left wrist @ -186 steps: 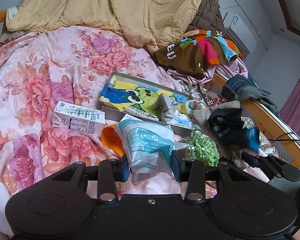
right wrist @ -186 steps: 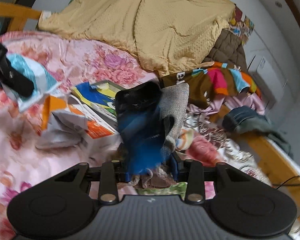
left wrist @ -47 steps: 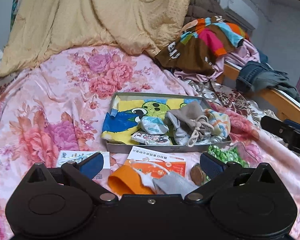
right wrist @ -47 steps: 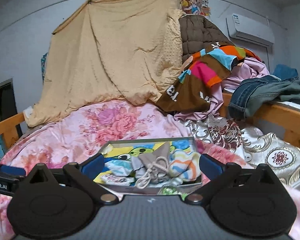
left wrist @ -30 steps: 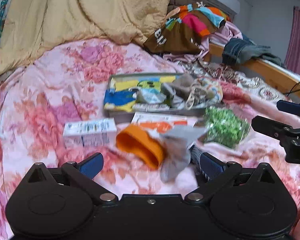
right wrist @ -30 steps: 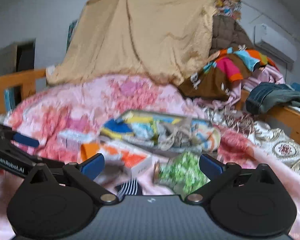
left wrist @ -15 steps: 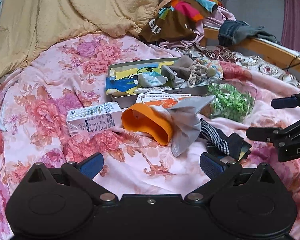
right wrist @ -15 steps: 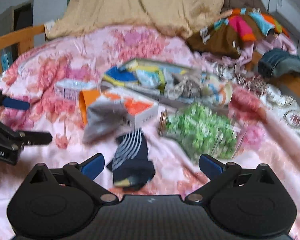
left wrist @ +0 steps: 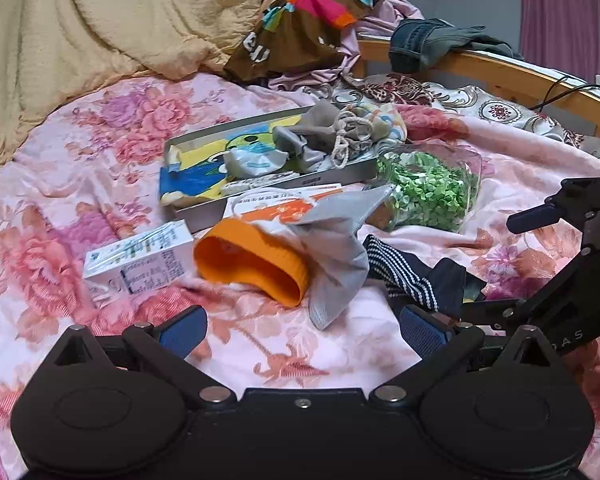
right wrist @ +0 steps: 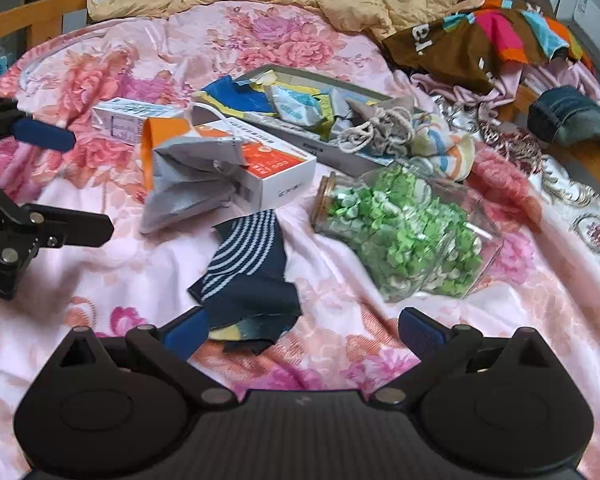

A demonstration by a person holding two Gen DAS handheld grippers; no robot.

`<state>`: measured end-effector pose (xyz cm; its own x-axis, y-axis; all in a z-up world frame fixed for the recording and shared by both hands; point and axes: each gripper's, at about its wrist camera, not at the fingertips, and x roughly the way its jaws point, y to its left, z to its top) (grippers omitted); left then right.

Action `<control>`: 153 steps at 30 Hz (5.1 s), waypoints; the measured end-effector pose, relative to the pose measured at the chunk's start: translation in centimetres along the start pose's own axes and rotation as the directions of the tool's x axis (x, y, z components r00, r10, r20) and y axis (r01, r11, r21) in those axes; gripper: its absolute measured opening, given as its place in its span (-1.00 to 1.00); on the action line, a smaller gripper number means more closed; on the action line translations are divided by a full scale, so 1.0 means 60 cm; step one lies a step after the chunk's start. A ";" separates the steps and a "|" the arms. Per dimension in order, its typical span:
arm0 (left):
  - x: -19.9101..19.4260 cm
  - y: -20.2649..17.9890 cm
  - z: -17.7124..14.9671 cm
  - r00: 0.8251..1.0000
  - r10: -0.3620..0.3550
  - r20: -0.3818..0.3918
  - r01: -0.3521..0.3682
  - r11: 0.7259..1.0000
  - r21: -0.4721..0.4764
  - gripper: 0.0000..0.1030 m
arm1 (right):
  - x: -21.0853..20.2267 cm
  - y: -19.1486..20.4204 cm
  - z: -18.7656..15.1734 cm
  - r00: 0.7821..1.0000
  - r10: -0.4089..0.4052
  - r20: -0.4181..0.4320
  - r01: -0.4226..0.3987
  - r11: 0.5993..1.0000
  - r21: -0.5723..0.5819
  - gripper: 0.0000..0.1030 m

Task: Organize soft objects
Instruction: 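Withdraw both grippers from the tray toward the remaining items, then reach the right gripper to the navy striped sock while the left gripper reaches the grey mask, then grasp and lift the navy sock with the right gripper while the left gripper grasps the grey mask, then carry the navy sock with the right gripper while the left gripper carries the grey mask over the tray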

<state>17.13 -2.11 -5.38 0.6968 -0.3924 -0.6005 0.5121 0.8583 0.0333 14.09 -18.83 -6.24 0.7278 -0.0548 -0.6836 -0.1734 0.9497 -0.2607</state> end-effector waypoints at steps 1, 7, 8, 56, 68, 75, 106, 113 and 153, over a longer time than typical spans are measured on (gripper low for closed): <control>0.002 0.000 0.000 1.000 0.000 0.009 0.000 1.000 0.011 0.98 | 0.001 0.003 0.000 1.000 -0.015 0.007 0.015 1.000 -0.018 0.99; 0.005 -0.026 0.002 0.994 0.014 0.111 -0.042 0.966 0.256 0.98 | 0.013 0.022 0.003 1.000 -0.016 0.026 0.020 0.991 -0.131 0.99; 0.007 -0.032 0.003 0.993 0.008 0.117 -0.044 0.950 0.308 0.98 | 0.015 0.025 0.003 0.999 -0.014 0.030 0.019 0.989 -0.149 0.99; 0.078 0.016 0.033 0.986 -0.148 0.074 0.158 0.975 -0.155 -0.22 | 0.071 0.033 0.023 0.997 0.061 0.048 -0.056 0.993 -0.107 0.66; 0.087 0.040 0.027 0.990 -0.141 0.028 0.143 0.946 -0.290 -0.36 | 0.076 0.032 0.022 0.989 0.149 -0.002 -0.149 0.988 -0.047 0.00; 0.081 0.032 0.028 0.990 -0.137 0.023 0.138 0.948 -0.287 -0.64 | 0.076 0.028 0.026 0.981 0.195 -0.016 -0.195 0.981 0.010 -0.46; -0.037 -0.042 -0.005 0.992 -0.048 0.115 0.090 0.916 -0.390 -0.77 | -0.026 -0.025 0.031 0.956 0.181 0.230 -0.218 0.965 0.148 -0.76; -0.060 -0.064 0.017 0.989 -0.017 0.146 0.067 0.937 -0.344 -0.78 | -0.048 -0.028 0.035 0.941 0.158 0.298 -0.209 0.967 0.148 -0.76; 0.162 0.130 0.237 0.973 0.105 0.207 -0.020 0.927 -0.374 -0.77 | 0.192 -0.124 0.264 0.831 0.137 0.539 -0.300 0.926 0.227 -0.76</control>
<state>35.05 -3.90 0.43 0.8354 -0.3602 -0.4152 0.2727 0.9274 -0.2560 34.27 -21.64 -1.35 0.9387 0.2508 -0.2368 -0.2283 0.9664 0.1184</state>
